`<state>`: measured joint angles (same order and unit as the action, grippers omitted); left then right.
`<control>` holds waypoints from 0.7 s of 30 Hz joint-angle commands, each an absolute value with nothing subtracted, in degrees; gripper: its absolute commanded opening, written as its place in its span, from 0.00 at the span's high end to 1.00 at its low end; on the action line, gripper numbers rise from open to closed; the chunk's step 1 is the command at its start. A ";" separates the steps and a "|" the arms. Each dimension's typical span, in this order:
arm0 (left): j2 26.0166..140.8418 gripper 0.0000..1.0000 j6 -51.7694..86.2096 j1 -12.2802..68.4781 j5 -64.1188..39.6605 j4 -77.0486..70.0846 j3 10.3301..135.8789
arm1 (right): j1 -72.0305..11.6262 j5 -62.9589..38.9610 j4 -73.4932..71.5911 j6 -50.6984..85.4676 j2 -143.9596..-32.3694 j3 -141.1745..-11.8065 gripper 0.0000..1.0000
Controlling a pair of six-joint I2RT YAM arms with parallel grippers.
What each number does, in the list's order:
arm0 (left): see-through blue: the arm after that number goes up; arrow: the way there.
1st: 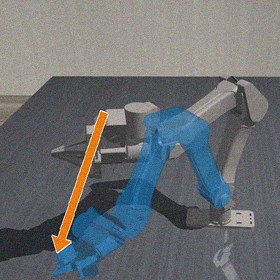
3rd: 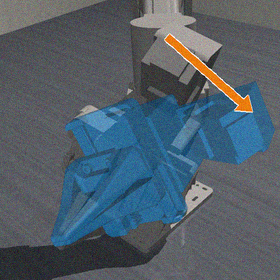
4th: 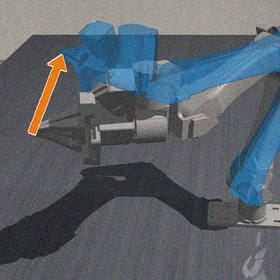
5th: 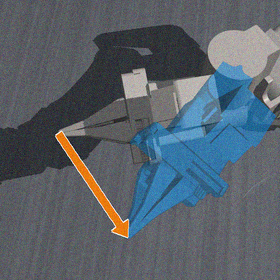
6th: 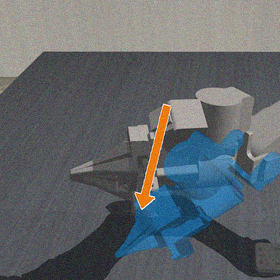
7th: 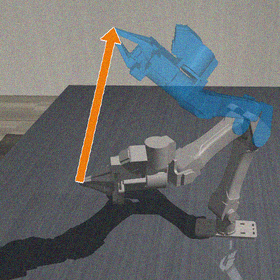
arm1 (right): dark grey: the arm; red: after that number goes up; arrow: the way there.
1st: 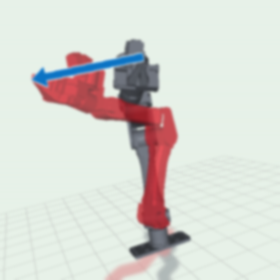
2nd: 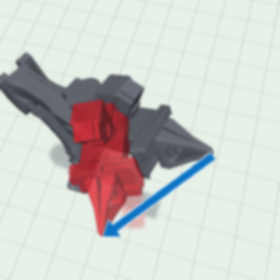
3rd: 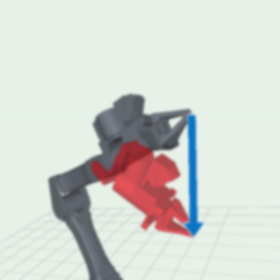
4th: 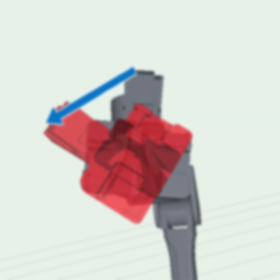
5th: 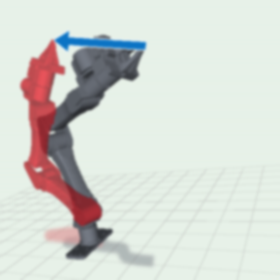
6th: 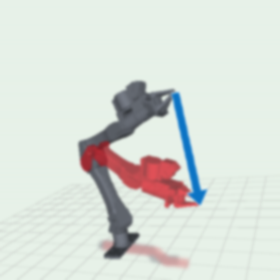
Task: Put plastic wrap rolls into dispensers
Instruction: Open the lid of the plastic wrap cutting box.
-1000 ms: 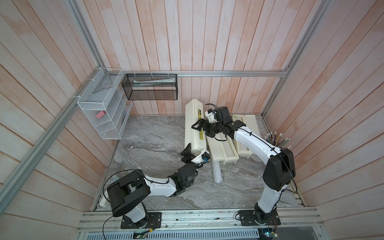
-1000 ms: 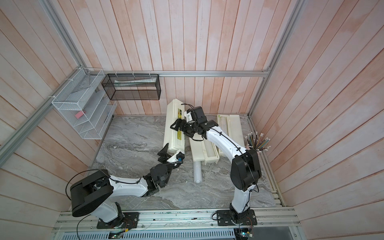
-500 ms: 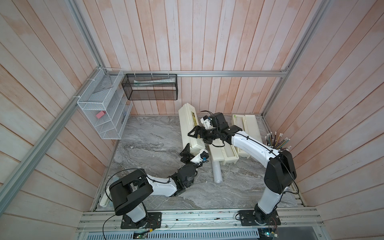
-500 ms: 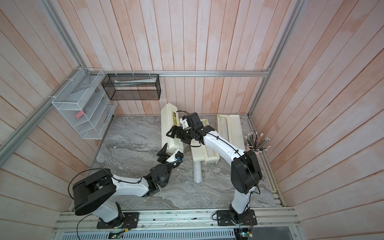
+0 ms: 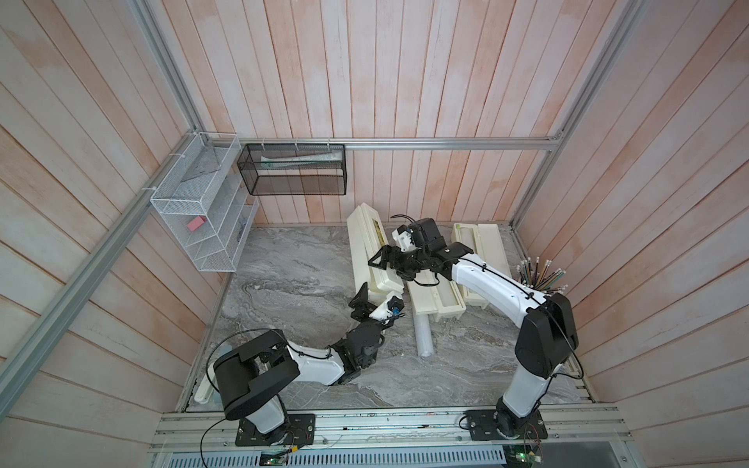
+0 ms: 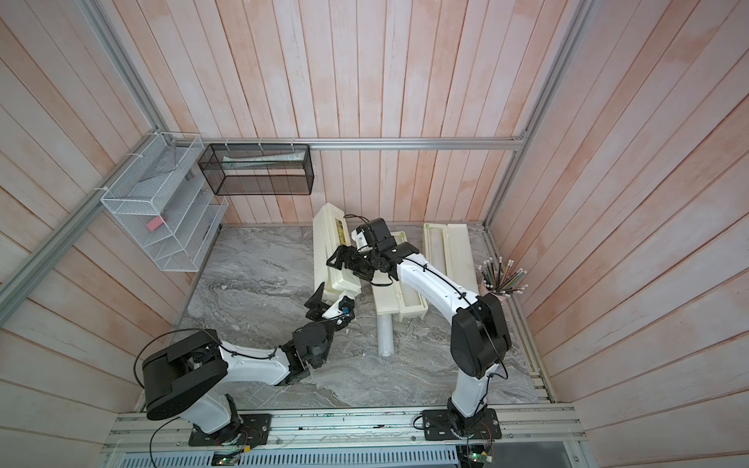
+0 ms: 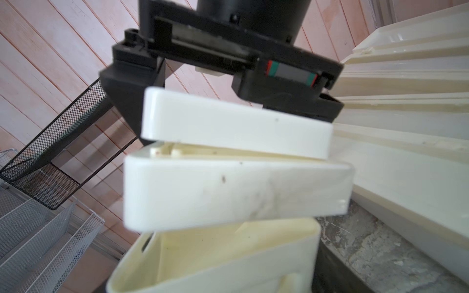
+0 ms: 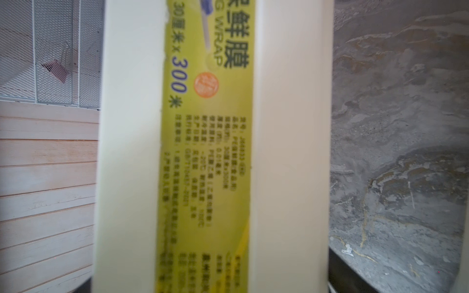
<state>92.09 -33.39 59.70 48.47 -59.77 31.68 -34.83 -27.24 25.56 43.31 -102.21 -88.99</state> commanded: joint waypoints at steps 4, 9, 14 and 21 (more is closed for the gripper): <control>90.79 0.42 -29.25 60.53 51.06 -58.59 29.23 | -33.77 -28.47 26.51 40.47 -100.22 -93.40 0.15; 92.66 0.42 -31.18 62.53 53.24 -62.57 28.07 | -32.12 -29.00 25.04 41.30 -99.32 -93.16 0.16; 94.96 0.42 -34.27 64.48 55.75 -68.81 27.17 | -31.39 -29.18 25.31 41.13 -99.67 -94.36 0.16; 95.02 0.43 -33.79 65.13 56.55 -70.40 26.99 | -31.16 -29.48 25.42 41.22 -100.11 -94.55 0.16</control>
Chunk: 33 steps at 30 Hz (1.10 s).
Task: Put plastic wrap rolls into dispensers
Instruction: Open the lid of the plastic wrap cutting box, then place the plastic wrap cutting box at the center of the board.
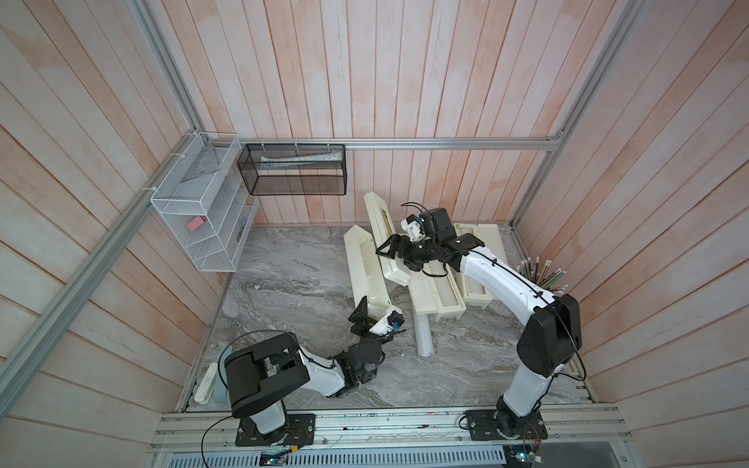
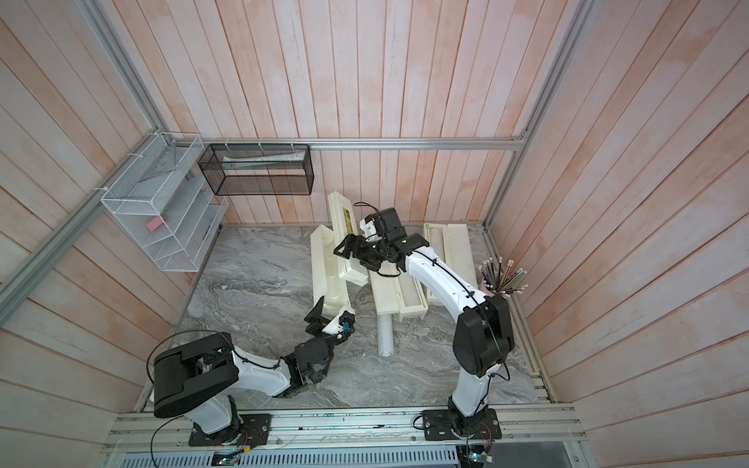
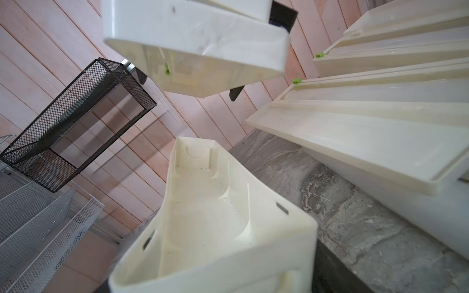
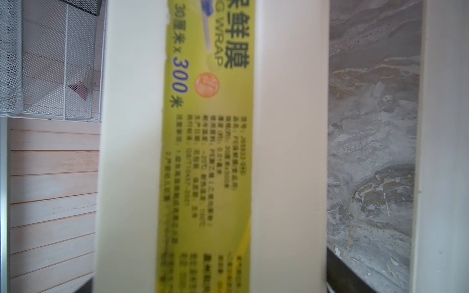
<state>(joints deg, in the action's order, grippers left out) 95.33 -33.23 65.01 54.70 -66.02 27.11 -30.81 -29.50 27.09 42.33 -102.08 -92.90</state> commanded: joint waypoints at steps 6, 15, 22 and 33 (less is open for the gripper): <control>90.09 0.39 -21.40 65.13 56.16 -59.13 26.38 | -31.20 -27.66 26.91 39.96 -100.10 -93.63 0.16; 82.04 0.30 2.52 64.82 52.87 -40.49 24.23 | -31.46 -23.55 29.25 38.05 -100.41 -92.49 0.16; 76.88 0.16 12.66 63.19 49.22 -35.77 19.95 | -32.69 -19.83 31.28 36.83 -101.37 -92.08 0.16; 72.38 0.00 24.03 63.11 48.46 -16.62 21.18 | -33.97 -16.59 31.47 36.41 -105.71 -91.88 0.15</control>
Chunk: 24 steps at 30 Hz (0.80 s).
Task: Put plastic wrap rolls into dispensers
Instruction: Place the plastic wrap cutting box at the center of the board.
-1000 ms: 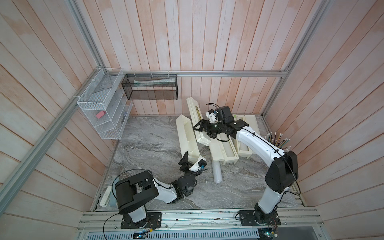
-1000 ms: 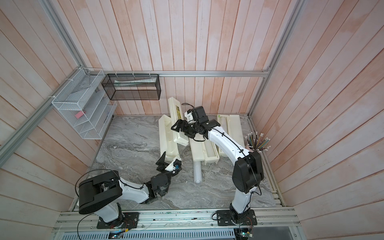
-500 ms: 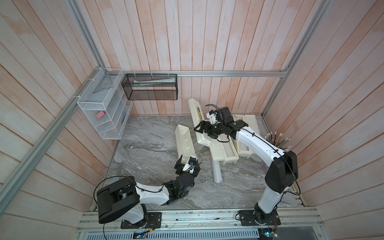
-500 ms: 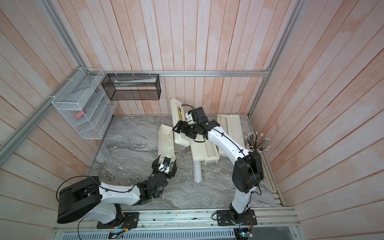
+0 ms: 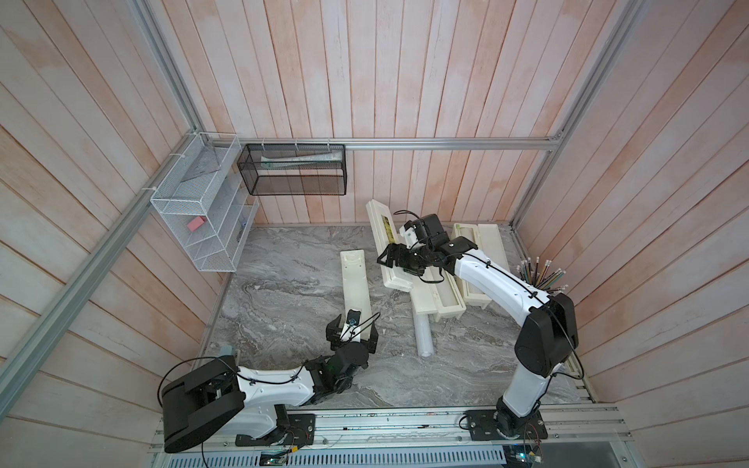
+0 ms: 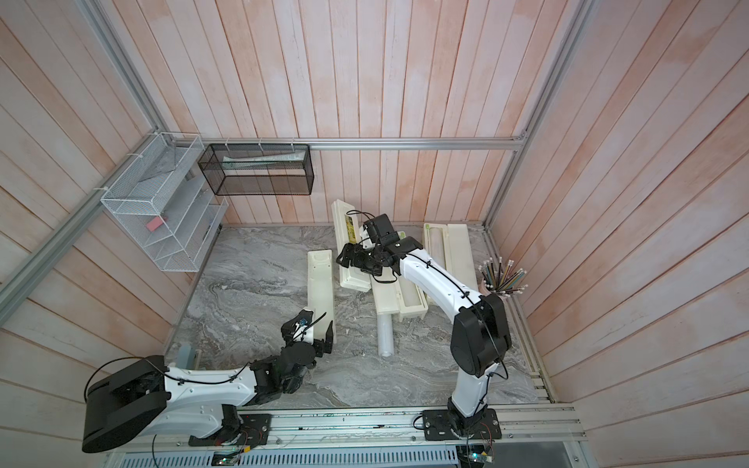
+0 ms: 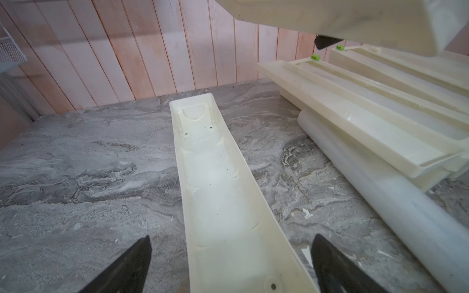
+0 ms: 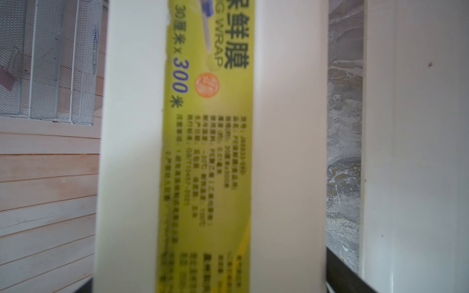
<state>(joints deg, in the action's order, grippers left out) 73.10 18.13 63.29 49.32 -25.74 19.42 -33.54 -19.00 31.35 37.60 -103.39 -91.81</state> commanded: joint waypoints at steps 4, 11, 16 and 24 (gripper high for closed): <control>70.59 0.00 29.59 62.59 47.95 -8.54 23.30 | -34.81 -12.77 32.72 35.65 -107.85 -93.11 0.16; 64.25 0.05 31.79 50.66 35.10 -1.08 26.25 | -36.29 -6.95 34.75 34.45 -111.63 -95.01 0.16; 64.74 0.11 31.58 41.60 26.10 2.17 29.82 | -37.31 -5.15 35.59 34.34 -115.38 -97.23 0.15; 71.51 0.18 31.38 32.63 15.61 3.70 35.57 | -39.04 -0.11 38.17 34.37 -120.85 -101.75 0.14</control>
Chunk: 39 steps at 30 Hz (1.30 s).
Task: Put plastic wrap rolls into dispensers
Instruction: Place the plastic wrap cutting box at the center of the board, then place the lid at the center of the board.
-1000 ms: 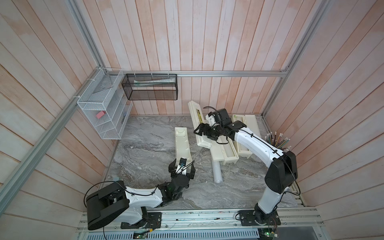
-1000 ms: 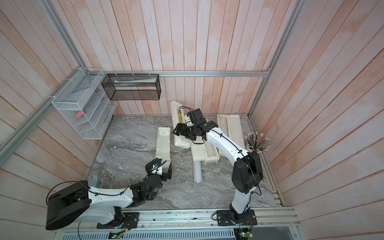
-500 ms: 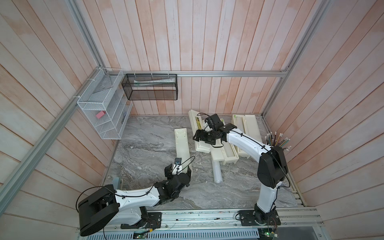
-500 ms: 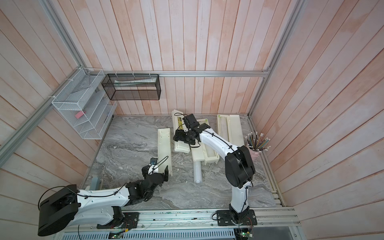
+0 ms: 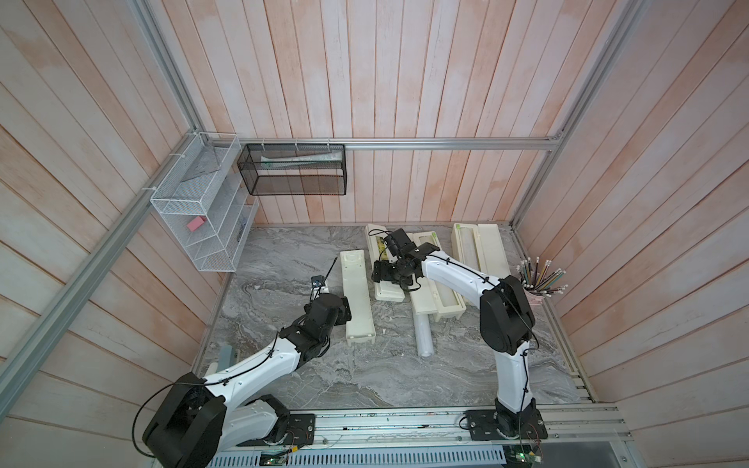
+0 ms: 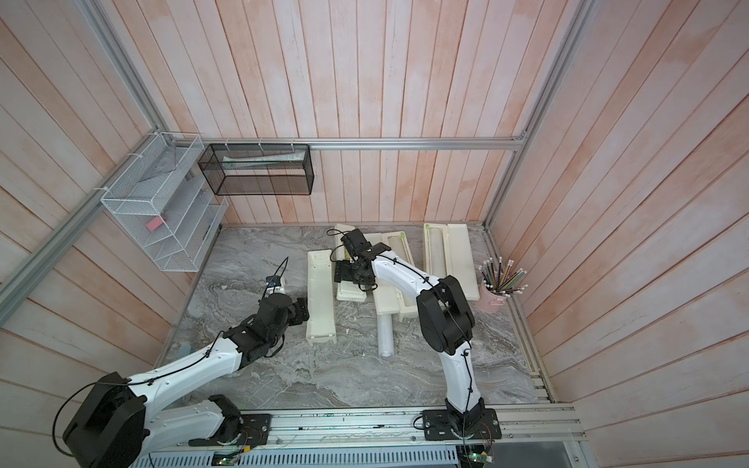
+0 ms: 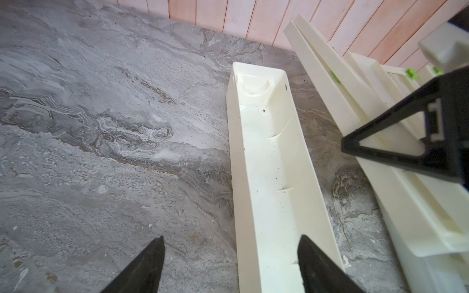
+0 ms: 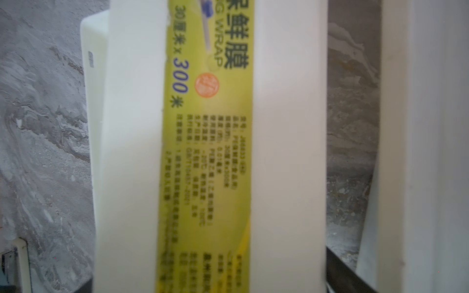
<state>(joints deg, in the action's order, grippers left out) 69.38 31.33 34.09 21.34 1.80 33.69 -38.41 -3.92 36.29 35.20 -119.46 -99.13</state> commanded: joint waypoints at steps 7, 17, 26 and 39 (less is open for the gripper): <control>76.82 0.18 31.20 29.56 11.08 2.28 38.36 | -40.33 4.64 41.01 32.75 -124.95 -105.56 0.08; 81.59 0.19 30.05 28.04 8.54 1.45 41.22 | -40.87 5.98 39.92 31.64 -123.30 -103.70 0.02; 86.55 0.20 29.62 27.68 7.31 0.97 43.92 | -40.87 4.61 38.40 31.12 -119.01 -100.87 0.02; 88.99 0.21 29.14 27.60 6.55 1.49 45.94 | -40.79 5.02 38.75 30.64 -118.88 -100.35 0.02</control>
